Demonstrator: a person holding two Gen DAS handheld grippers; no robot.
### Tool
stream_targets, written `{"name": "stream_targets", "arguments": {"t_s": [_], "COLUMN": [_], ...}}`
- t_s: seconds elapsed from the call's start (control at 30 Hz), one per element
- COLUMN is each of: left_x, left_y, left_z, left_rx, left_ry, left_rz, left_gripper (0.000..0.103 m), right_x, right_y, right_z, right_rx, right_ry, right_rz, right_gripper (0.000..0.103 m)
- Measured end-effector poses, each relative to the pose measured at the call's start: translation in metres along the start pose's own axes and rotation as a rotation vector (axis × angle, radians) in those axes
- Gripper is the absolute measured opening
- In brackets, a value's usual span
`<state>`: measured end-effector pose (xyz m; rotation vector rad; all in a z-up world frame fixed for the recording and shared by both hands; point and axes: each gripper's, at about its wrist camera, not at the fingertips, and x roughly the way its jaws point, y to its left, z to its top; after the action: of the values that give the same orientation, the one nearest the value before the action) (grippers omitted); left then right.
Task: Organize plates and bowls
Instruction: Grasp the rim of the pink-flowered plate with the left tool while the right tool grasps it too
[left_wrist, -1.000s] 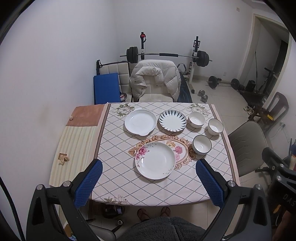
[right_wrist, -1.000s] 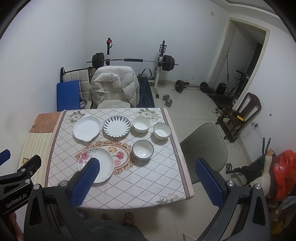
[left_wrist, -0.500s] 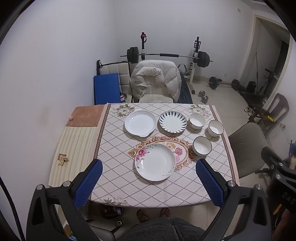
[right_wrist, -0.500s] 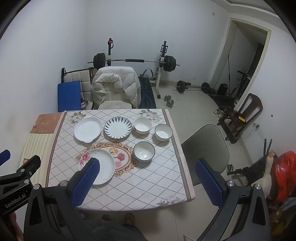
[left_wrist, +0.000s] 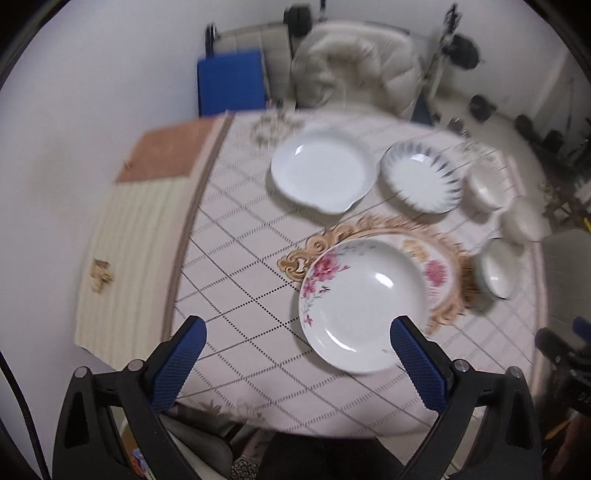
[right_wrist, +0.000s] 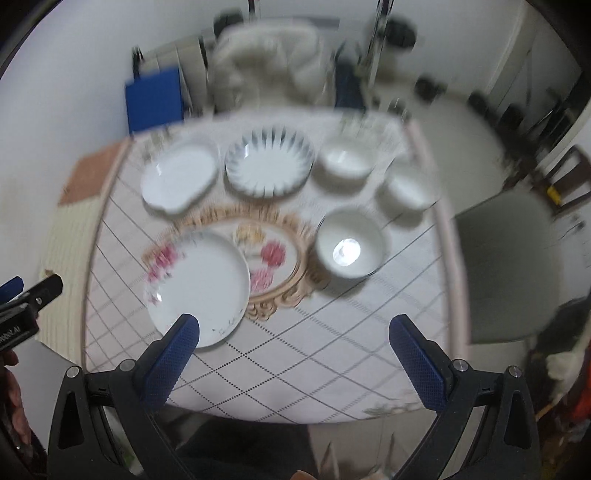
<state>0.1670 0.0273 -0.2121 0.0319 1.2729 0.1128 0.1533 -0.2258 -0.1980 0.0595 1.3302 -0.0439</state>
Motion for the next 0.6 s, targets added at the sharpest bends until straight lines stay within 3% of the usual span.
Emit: {"name": "stream_targets", "arguments": {"t_s": [0.13, 0.23, 0.43, 0.6], "left_x": [0.066, 0.104, 0.159, 0.187], "left_y": [-0.001, 0.002, 0.009, 0.013], "left_z": [0.008, 0.014, 0.021, 0.029], "left_rx": [0.015, 0.033, 0.056, 0.104], "left_ry": [0.087, 0.145, 0.251, 0.304], "left_rz": [0.021, 0.015, -0.025, -0.081], "left_gripper": [0.102, 0.102, 0.102, 0.096], "right_x": [0.086, 0.129, 0.176, 0.2], "right_y": [0.008, 0.015, 0.031, 0.043], "right_z": [0.014, 0.024, 0.033, 0.035], "right_rx": [-0.025, -0.03, 0.013, 0.042], "right_ry": [0.091, 0.15, 0.237, 0.298], "right_rz": [-0.001, -0.002, 0.042, 0.027], "right_gripper": [0.103, 0.103, 0.103, 0.103]}}
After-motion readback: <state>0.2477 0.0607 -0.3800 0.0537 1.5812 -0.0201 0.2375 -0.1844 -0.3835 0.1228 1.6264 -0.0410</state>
